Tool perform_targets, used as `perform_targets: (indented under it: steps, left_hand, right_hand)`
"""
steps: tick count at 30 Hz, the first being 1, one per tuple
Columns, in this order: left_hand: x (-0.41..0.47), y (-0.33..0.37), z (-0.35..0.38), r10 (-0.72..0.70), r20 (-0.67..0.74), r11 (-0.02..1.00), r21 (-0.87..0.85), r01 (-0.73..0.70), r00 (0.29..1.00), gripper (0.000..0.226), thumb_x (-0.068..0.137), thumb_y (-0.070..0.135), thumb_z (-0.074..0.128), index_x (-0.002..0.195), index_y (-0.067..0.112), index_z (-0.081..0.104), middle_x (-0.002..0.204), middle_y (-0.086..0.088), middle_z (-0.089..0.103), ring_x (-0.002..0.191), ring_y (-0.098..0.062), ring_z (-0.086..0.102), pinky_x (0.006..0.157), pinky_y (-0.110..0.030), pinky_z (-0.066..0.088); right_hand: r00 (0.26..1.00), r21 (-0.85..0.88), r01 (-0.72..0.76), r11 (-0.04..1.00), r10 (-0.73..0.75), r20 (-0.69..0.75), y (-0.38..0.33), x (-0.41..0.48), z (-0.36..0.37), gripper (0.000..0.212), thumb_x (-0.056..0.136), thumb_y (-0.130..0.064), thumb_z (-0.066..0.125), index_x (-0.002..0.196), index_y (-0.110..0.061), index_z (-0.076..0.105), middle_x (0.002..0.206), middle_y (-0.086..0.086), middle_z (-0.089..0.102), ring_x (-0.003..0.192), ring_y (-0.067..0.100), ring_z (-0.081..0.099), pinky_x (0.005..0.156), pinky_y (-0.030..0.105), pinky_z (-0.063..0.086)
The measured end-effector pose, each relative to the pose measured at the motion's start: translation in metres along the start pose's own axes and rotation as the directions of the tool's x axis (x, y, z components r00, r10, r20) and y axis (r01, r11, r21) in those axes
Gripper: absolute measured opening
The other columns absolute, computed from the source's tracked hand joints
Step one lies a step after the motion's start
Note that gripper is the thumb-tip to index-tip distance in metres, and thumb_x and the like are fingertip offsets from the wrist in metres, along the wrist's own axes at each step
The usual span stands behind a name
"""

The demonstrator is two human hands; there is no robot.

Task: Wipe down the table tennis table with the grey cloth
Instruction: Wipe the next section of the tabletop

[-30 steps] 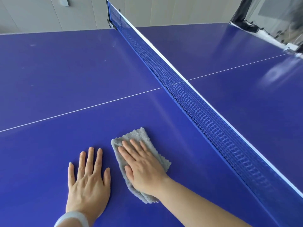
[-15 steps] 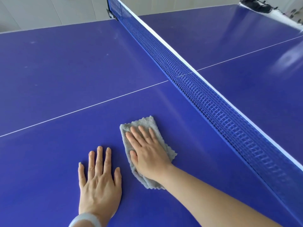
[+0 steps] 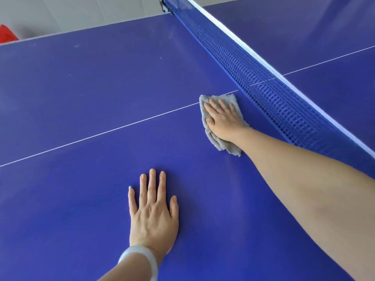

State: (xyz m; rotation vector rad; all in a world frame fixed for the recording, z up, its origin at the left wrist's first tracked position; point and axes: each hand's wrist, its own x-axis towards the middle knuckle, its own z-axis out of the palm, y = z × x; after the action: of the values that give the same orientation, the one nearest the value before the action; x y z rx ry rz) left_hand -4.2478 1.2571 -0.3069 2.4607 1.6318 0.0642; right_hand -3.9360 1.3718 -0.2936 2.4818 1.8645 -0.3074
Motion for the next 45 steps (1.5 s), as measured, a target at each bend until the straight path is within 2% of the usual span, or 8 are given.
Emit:
perform_targets:
  steps: [6, 10, 16, 28, 33, 37, 40, 45]
  left_hand:
    - [0.000, 0.000, 0.001, -0.008, -0.004, 1.000, 0.006, 0.008, 1.000, 0.071, 0.089, 0.052, -0.008, 0.154, 0.026, -0.012, 0.162, 0.009, -0.018, 0.148, -0.012, -0.024, 0.121, -0.043, -0.016]
    - [0.000, 0.001, 0.001, -0.023, -0.014, 1.000, -0.002, 0.023, 1.000, 0.068, 0.091, 0.051, -0.007, 0.154, 0.027, -0.014, 0.161, 0.010, -0.022, 0.146, -0.010, -0.027, 0.120, -0.043, -0.017]
    - [0.001, 0.001, 0.000, -0.036, 0.000, 0.998, -0.042, 0.036, 0.999, 0.065, 0.099, 0.047, 0.013, 0.159, 0.026, 0.000, 0.164, 0.008, -0.011, 0.151, -0.012, -0.017, 0.121, -0.044, -0.014]
    - [0.002, -0.002, 0.003, 0.014, -0.043, 0.999, -0.045, -0.016, 0.999, 0.059, 0.103, 0.039, 0.025, 0.158, 0.018, 0.016, 0.166, -0.002, 0.008, 0.153, -0.021, -0.001, 0.122, -0.047, -0.005]
    - [-0.025, -0.001, 0.001, 0.065, -0.031, 0.996, -0.060, -0.067, 0.997, 0.056, 0.104, 0.030, 0.026, 0.158, 0.013, 0.019, 0.166, -0.004, 0.011, 0.153, -0.022, 0.004, 0.123, -0.046, -0.001]
    - [-0.086, 0.006, 0.000, 0.106, -0.001, 0.993, -0.053, -0.106, 0.994, 0.055, 0.104, 0.026, 0.030, 0.157, 0.013, 0.021, 0.165, -0.006, 0.016, 0.153, -0.024, 0.008, 0.124, -0.044, 0.000]
    - [-0.149, 0.013, -0.003, 0.175, 0.054, 0.984, -0.049, -0.173, 0.983, 0.053, 0.104, 0.025, 0.027, 0.156, 0.014, 0.028, 0.163, -0.008, 0.024, 0.152, -0.027, 0.015, 0.123, -0.049, 0.003]
    - [-0.244, 0.012, -0.009, 0.329, 0.226, 0.940, 0.012, -0.340, 0.917, 0.058, 0.100, 0.033, 0.019, 0.149, 0.013, 0.043, 0.154, -0.010, 0.040, 0.144, -0.029, 0.037, 0.116, -0.058, 0.023]
  right_hand:
    - [0.937, -0.016, -0.333, 0.943, 0.329, -0.114, 0.058, -0.031, 0.003, 0.060, 0.102, -0.045, 0.014, 0.159, -0.027, 0.007, 0.167, 0.002, 0.004, 0.153, 0.025, 0.002, 0.124, 0.049, 0.001]
    - [0.914, 0.018, -0.389, 0.921, 0.388, -0.116, 0.045, -0.090, 0.014, 0.062, 0.102, -0.046, 0.012, 0.159, -0.025, 0.004, 0.167, 0.005, 0.004, 0.153, 0.029, 0.003, 0.124, 0.050, 0.003]
    - [0.895, 0.002, -0.436, 0.900, 0.433, -0.105, 0.038, -0.189, 0.032, 0.064, 0.100, -0.046, 0.012, 0.160, -0.025, 0.005, 0.167, 0.004, 0.006, 0.153, 0.028, 0.005, 0.124, 0.051, 0.005]
    - [0.870, 0.009, -0.483, 0.876, 0.481, -0.104, 0.090, -0.401, 0.066, 0.060, 0.100, -0.044, 0.004, 0.158, -0.028, -0.001, 0.166, -0.004, -0.002, 0.154, 0.019, -0.001, 0.125, 0.044, 0.002]
    - [0.739, 0.060, -0.662, 0.747, 0.664, -0.110, 0.090, -0.473, 0.077, 0.058, 0.103, -0.040, 0.011, 0.159, -0.026, 0.003, 0.167, 0.001, 0.005, 0.154, 0.021, 0.007, 0.124, 0.047, 0.009]
    - [0.542, 0.135, -0.822, 0.554, 0.832, -0.117, 0.071, -0.488, 0.078, 0.057, 0.105, -0.038, 0.017, 0.159, -0.022, 0.012, 0.166, 0.006, 0.011, 0.152, 0.027, 0.012, 0.123, 0.051, 0.008]
    - [0.389, 0.213, -0.899, 0.383, 0.921, -0.018, 0.045, -0.495, 0.078, 0.059, 0.104, -0.039, 0.014, 0.160, -0.021, 0.005, 0.167, 0.009, 0.001, 0.153, 0.030, 0.001, 0.121, 0.056, 0.000]
    - [0.363, 0.289, -0.896, 0.337, 0.931, 0.040, 0.004, -0.509, 0.074, 0.057, 0.105, -0.034, 0.023, 0.159, -0.016, 0.014, 0.166, 0.011, 0.005, 0.152, 0.035, 0.001, 0.120, 0.062, 0.002]
